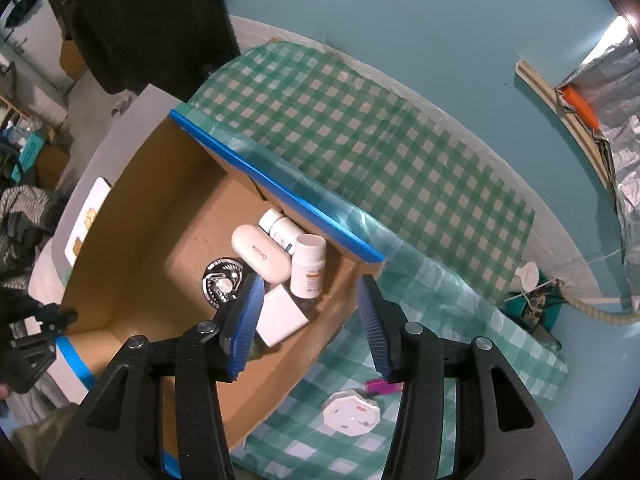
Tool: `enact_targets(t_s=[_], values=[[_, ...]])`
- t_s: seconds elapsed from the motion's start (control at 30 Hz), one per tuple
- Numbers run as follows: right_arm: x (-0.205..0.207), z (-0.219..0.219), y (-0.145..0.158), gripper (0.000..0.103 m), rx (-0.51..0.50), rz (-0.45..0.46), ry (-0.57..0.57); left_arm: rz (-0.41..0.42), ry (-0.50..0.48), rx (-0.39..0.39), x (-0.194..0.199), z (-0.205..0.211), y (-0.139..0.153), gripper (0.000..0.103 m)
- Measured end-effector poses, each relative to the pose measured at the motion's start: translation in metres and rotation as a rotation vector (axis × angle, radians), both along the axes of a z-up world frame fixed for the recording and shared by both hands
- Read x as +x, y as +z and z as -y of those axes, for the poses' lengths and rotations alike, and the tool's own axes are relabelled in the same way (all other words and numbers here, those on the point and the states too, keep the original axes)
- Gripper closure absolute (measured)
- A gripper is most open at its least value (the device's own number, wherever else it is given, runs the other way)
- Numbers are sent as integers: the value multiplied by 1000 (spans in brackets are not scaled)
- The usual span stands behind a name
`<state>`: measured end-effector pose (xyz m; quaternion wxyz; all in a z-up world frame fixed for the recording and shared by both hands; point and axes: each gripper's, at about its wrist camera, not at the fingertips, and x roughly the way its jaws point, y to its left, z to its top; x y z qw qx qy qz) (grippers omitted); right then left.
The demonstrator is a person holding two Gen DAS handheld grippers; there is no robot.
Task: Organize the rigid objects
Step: 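Move the right tool back over the white octagonal PASA device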
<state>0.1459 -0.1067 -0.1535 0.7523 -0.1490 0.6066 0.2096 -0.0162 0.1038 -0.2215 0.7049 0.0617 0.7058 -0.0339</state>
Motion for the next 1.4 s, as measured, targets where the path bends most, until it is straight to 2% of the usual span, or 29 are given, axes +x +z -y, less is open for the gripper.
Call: enact_targets(t_s=[0.1, 0.67, 1.03, 1.4], values=[[-2, 0, 6, 49, 0, 9, 1, 0, -3, 0, 1, 1, 0, 96], [-21, 27, 31, 38, 5, 40, -35, -1, 2, -2, 1, 1, 0, 96], [-35, 60, 31, 34, 16, 21, -118, 1, 1, -2, 1, 1, 0, 96], [-52, 100, 14, 33, 11, -32, -209, 0, 1, -1, 1, 1, 0, 96]])
